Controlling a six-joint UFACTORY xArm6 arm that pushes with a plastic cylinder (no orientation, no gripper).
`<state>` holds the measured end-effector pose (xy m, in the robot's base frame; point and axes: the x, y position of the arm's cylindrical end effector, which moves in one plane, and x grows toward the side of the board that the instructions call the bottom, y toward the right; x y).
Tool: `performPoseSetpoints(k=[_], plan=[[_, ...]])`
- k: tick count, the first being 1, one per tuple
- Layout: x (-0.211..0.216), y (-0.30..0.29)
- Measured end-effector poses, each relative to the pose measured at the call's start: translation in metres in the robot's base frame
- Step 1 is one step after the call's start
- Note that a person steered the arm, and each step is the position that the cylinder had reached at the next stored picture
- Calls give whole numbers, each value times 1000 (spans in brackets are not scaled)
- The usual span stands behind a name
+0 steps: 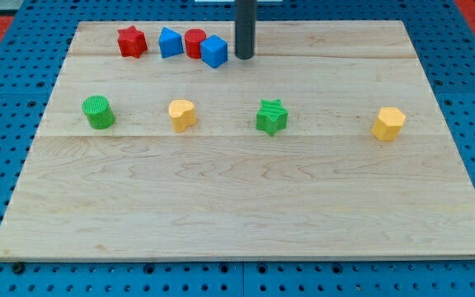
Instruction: Move the red circle closer to the yellow heart
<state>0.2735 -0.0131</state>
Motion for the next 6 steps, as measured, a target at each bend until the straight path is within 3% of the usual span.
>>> performPoseSetpoints(k=[1,2,3,5,6], plan=[[4,-34],[-19,51],[-52,7],[-71,-74],[-46,-122]])
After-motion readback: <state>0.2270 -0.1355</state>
